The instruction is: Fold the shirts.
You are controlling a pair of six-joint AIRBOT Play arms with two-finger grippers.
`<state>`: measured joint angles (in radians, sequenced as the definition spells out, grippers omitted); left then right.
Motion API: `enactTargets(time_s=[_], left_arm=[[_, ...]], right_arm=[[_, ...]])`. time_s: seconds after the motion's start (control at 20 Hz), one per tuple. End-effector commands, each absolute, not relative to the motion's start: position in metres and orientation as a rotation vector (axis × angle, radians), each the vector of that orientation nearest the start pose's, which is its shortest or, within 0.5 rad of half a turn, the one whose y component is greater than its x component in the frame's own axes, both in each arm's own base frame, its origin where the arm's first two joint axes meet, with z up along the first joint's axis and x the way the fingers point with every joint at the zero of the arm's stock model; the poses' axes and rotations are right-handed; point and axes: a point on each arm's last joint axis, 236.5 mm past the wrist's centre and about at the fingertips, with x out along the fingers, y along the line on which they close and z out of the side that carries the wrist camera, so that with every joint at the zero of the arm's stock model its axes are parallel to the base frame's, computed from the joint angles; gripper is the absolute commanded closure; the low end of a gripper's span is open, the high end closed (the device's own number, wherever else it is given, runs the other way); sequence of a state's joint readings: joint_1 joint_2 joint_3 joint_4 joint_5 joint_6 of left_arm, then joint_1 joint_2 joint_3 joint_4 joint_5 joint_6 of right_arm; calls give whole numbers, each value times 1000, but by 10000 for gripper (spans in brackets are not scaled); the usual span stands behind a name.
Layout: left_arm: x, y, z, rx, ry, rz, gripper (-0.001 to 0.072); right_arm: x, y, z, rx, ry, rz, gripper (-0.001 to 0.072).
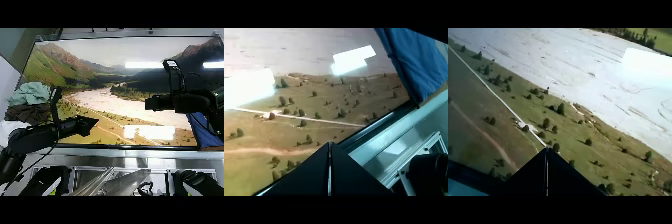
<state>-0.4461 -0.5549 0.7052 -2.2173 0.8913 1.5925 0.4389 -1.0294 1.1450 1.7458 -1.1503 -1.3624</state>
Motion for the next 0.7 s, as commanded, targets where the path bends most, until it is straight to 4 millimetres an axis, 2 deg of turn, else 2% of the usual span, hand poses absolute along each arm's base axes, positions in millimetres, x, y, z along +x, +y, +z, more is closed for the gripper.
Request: enactTargets(time_s=[0.0,0.2,0.35,0.5,0.6,0.65], left_arm=[[218,-224,162,-402,740,-761,691],[215,-212,170,-351,684,-742,691],[229,-181,160,-331,686,-590,691],[251,-118,142,-232,725,-345,691],[266,-55,143,-128,784,-127,690],[273,-25,150,-85,798,-25,656]], right_arm=[[316,190,100,103,1100,395,695],[316,190,100,103,1100,395,695],[316,190,100,103,1100,395,695],[316,190,100,103,1100,395,695],[316,190,100,103,1100,395,695],[316,190,100,102,1101,395,695]])
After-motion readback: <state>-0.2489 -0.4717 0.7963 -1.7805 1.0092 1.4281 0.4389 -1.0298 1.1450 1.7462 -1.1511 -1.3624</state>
